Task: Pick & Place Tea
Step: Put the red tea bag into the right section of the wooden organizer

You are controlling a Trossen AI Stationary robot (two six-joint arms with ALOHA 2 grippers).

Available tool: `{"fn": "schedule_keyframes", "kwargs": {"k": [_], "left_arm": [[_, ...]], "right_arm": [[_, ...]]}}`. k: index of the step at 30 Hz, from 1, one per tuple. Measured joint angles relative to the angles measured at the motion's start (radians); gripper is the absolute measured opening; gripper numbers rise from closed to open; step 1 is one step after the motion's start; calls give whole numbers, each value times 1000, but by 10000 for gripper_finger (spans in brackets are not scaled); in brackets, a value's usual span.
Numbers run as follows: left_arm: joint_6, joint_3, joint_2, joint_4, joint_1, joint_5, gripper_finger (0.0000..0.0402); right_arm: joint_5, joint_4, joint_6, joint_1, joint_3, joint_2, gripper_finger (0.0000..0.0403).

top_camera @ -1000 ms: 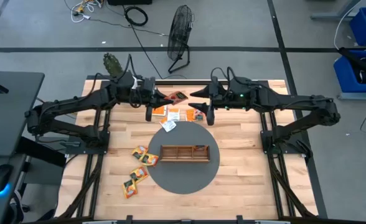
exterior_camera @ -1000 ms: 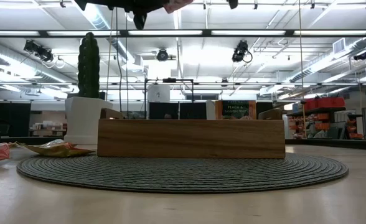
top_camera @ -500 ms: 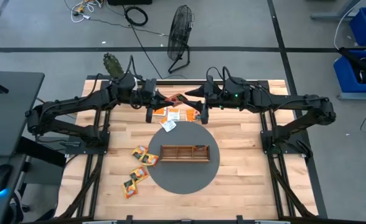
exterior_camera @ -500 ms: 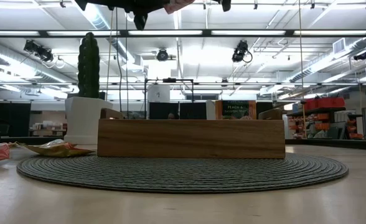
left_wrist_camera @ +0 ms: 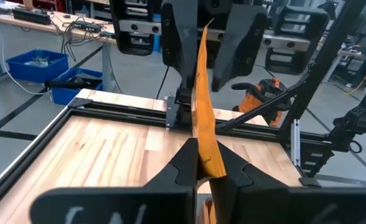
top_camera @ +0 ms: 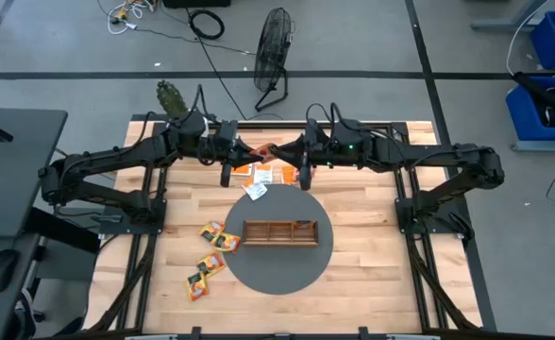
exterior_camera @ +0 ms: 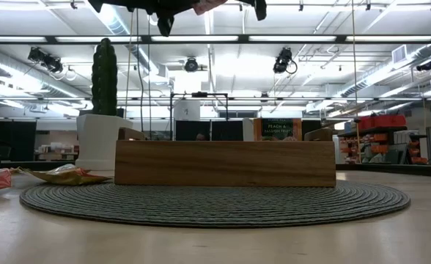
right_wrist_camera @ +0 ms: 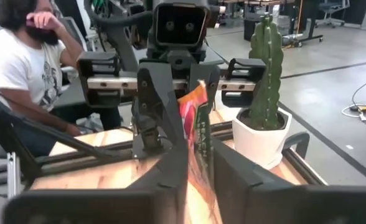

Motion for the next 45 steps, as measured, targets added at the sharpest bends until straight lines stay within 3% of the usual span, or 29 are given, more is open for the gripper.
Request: {"fn": "schedule_keyframes", "kwargs": {"k": [3, 7, 13, 20, 23, 28, 33, 45], "left_arm": [[0, 0, 0, -1, 0, 0, 26], [3, 0, 0, -3, 0, -3, 30], [11, 1, -11, -3, 9, -38, 66], [31, 1, -42, -103, 41, -37, 112], [50, 1, -52, -167, 61, -38, 120], [60, 0, -63, -238, 87, -39, 123], [64, 0, -62, -251, 93, -38, 124], [64, 0, -62, -251, 93, -38, 124]], "right_arm": [[0, 1, 36, -1, 0, 0, 12], [2, -3, 75, 0, 0, -1, 5], [43, -56, 71, 0, 2, -69, 2], [104, -320, 73, 25, 3, -180, 1], [145, -509, 77, 69, 49, -186, 1], [164, -770, 108, 131, 194, -117, 0], [104, -966, 125, 173, 327, 16, 0], [18, -1116, 86, 279, 407, 281, 0]]}}
